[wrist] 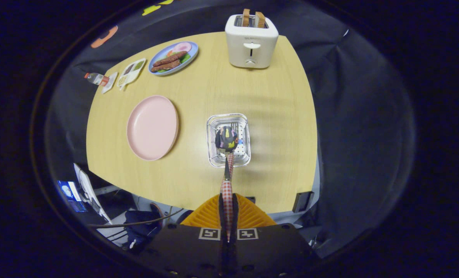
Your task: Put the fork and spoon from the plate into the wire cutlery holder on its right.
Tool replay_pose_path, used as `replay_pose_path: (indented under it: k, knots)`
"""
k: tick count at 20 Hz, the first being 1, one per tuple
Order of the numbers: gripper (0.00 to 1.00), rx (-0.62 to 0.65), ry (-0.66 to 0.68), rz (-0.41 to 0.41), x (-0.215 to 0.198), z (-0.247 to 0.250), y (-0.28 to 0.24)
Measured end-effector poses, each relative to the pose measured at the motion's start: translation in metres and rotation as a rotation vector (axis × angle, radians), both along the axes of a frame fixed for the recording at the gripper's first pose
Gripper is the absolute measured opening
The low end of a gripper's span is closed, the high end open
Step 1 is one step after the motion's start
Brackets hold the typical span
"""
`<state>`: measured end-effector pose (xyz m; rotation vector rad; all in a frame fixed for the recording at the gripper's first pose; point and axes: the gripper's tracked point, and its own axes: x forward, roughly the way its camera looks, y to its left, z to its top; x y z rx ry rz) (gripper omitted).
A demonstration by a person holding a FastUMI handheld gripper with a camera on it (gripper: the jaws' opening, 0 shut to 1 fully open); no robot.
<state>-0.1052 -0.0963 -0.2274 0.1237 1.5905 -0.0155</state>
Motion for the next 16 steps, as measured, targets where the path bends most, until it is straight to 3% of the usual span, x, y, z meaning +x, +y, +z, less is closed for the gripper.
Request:
replay_pose_path:
  k: [10, 15, 16]
  knots:
    - [0.03, 0.008, 0.136, -0.043, 0.014, -0.01, 0.011]
    - [0.18, -0.011, 0.082, -0.04, 0.028, -0.004, 0.012]
    - [0.27, -0.004, 0.073, -0.042, 0.029, -0.003, 0.013]
